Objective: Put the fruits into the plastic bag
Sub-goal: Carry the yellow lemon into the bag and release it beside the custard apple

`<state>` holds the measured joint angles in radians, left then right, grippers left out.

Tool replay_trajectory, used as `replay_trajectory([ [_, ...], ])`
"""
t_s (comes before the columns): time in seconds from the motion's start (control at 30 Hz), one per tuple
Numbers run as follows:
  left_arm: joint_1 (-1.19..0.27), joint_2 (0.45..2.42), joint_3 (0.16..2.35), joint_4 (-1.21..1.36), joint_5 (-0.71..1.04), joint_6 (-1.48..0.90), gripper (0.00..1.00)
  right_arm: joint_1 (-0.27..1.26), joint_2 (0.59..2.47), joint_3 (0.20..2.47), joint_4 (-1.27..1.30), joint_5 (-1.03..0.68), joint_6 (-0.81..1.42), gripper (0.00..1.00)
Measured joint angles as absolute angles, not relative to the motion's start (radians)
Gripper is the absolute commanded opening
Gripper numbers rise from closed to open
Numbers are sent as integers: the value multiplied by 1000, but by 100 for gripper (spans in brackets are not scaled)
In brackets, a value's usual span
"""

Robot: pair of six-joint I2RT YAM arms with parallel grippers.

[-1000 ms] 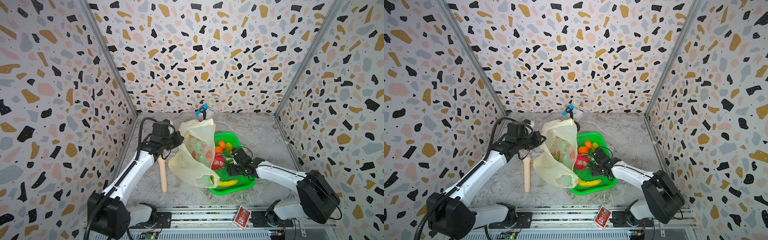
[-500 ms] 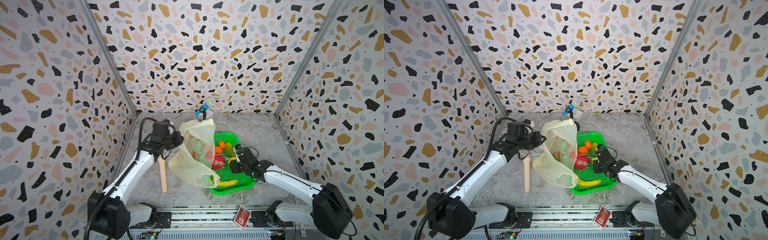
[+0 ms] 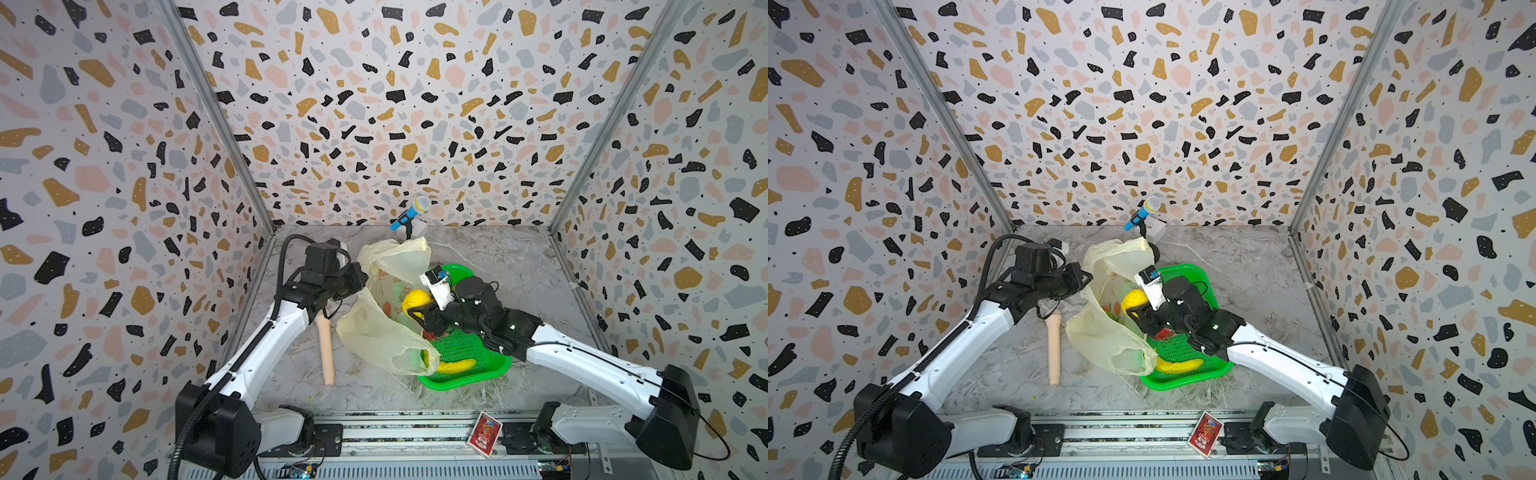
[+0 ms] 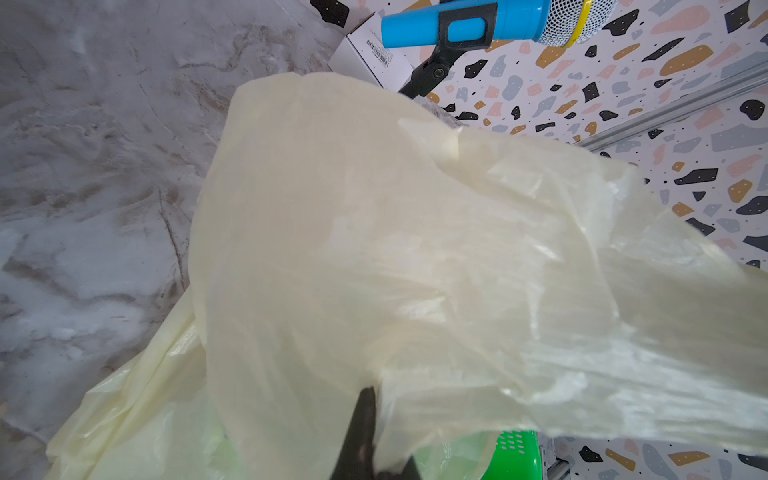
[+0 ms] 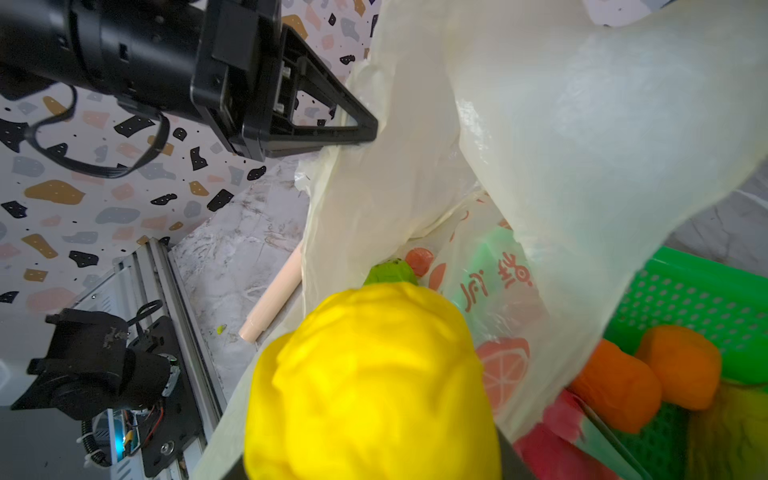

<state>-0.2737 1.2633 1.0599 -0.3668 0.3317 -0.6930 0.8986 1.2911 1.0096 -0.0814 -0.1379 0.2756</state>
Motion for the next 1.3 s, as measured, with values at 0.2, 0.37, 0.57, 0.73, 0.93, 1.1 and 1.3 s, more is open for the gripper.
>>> replay_trajectory([
  [0.2, -273, 1238, 1060, -405, 289, -662, 0, 911, 1560, 1180, -105, -176, 252, 45],
  [0.37, -270, 1202, 1060, -427, 261, -641, 0, 940, 1742, 1318, -158, -168, 252, 47],
  [0.57, -270, 1198, 1061, -450, 244, -629, 0, 960, 1842, 1362, -227, -167, 271, 52],
  [0.73, -270, 1198, 1063, -454, 237, -621, 0, 962, 1873, 1382, -275, -162, 281, 72],
  [0.93, -270, 1198, 1063, -454, 219, -620, 0, 967, 1840, 1376, -279, -85, 295, 85],
  [1.1, -270, 1201, 1065, -453, 205, -620, 0, 964, 1731, 1301, -251, -14, 297, 84],
  [1.3, -270, 1205, 1065, -453, 195, -620, 0, 960, 1501, 1127, -135, 17, 286, 83],
])
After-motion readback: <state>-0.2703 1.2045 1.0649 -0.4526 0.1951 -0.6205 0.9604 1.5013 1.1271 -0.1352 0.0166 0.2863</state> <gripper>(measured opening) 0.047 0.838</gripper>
